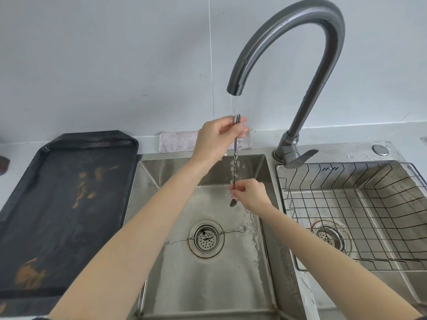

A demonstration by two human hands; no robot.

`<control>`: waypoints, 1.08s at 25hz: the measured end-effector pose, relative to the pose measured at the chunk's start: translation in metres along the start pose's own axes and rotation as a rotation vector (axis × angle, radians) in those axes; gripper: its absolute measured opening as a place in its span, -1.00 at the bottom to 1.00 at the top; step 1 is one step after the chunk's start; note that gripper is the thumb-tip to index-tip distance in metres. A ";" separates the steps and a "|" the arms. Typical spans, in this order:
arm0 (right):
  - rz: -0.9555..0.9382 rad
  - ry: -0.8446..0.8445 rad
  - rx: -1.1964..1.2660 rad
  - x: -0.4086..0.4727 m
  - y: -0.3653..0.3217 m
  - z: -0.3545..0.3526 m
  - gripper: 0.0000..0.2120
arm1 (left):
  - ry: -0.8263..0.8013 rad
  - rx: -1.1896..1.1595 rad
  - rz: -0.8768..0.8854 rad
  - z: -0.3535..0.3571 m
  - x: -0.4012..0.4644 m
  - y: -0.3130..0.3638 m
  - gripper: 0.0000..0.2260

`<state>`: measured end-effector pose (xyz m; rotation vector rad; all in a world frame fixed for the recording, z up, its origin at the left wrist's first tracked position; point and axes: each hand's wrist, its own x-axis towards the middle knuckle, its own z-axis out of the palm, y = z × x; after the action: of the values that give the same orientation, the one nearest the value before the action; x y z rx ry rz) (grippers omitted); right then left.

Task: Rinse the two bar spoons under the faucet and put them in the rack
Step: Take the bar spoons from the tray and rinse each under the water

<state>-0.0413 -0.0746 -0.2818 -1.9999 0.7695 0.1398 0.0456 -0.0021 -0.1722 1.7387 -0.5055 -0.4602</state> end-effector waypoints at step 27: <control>-0.214 0.146 0.304 0.022 -0.052 -0.012 -0.76 | -0.115 -0.004 0.005 -0.019 0.008 -0.007 -0.79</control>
<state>0.0032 -0.0767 -0.2450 -1.7990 0.6204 -0.2382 0.0633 0.0100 -0.1758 1.7135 -0.5903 -0.5592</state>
